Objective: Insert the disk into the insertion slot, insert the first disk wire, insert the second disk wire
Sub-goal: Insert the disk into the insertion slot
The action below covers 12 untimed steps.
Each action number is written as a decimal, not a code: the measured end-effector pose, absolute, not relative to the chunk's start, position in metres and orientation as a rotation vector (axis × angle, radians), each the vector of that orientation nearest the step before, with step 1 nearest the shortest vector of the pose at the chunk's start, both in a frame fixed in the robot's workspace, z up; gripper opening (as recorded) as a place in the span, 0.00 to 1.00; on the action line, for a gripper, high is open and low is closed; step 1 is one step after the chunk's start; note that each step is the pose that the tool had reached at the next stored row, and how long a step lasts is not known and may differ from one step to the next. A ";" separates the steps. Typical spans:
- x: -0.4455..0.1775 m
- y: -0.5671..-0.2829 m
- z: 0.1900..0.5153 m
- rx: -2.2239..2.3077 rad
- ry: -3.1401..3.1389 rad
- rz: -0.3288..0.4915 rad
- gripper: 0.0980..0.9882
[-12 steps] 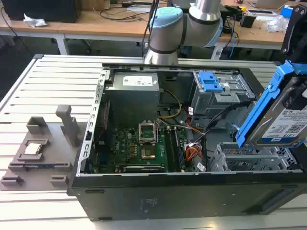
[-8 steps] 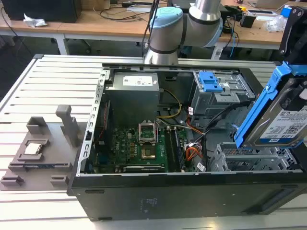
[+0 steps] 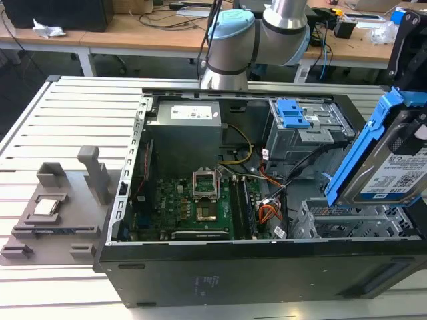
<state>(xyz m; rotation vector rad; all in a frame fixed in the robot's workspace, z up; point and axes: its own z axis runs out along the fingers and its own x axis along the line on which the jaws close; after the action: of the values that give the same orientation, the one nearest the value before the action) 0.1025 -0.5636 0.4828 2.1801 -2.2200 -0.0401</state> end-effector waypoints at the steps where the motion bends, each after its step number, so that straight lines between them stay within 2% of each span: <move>1: 0.102 -0.564 0.482 2.180 -2.220 -0.040 0.30; 12: 0.102 -0.564 0.476 2.180 -2.220 -0.040 0.30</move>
<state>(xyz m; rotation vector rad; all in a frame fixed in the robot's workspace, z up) 0.1024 -0.5636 0.4761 2.1801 -2.2201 -0.0402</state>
